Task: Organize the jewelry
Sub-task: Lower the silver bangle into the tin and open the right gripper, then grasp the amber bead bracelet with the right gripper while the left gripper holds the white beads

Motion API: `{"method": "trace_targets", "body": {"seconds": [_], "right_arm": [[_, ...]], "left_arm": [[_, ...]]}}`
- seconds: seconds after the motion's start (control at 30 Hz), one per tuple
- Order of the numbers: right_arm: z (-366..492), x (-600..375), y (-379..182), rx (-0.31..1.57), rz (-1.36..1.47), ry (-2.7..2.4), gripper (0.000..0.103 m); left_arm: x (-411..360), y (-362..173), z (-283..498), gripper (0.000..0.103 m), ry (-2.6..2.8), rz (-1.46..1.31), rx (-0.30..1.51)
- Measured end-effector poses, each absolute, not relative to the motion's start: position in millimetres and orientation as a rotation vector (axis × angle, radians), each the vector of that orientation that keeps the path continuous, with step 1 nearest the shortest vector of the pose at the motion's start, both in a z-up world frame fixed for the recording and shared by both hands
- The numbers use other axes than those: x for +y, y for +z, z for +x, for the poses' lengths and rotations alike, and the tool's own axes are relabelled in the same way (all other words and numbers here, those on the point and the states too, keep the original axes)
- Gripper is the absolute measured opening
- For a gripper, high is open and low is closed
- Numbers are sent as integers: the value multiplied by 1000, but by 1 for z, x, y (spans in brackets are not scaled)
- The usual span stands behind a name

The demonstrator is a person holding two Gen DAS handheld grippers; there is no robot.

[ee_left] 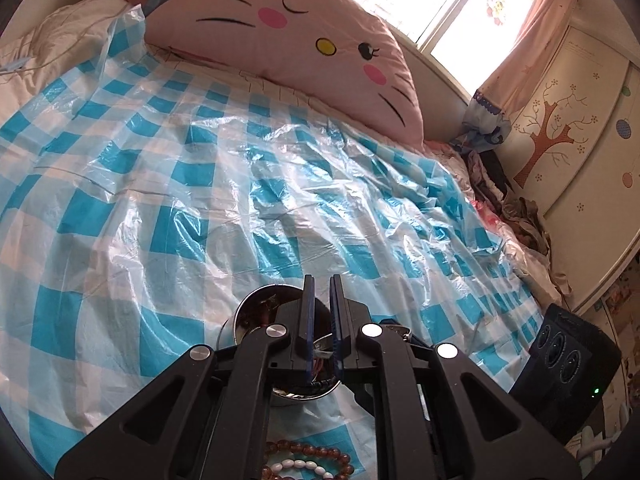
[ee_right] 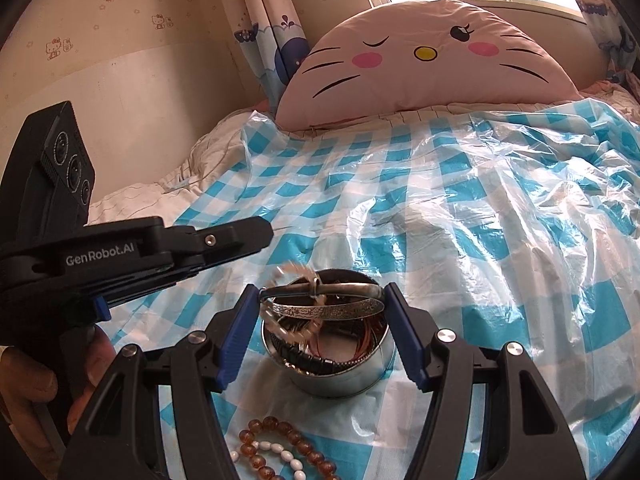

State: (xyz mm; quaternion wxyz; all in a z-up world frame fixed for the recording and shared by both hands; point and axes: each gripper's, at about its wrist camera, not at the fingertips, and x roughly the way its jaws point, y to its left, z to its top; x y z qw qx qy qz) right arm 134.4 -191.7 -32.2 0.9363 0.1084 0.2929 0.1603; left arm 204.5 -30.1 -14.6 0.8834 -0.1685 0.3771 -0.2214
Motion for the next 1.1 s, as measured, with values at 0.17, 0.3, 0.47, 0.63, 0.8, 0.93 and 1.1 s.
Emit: {"method": "trace_targets", "body": {"seconds": [0.17,0.3,0.47,0.63,0.8,0.93,1.1], "right_arm": [[148,-175,-48,670,134,333,65],[134,-181,-41,646,133,322,70],[123,-198,-41,673,176,242,71],[142,-200,-57,760,181,178,71],[143,-196,-67,800,150,183,74],[117,-208,-52,773,189,201,74],[91,-194,-62,888,35,269,74]], "left_arm": [[-24,-30,209,31,-362,-309,818],[-9,-31,204,42,-333,-345,811],[3,-32,195,46,-309,-380,821],[6,-33,187,47,-302,-398,827],[2,-40,171,47,-298,-329,867],[5,-49,153,47,-301,-279,912],[7,-59,135,47,-282,-238,954]]}}
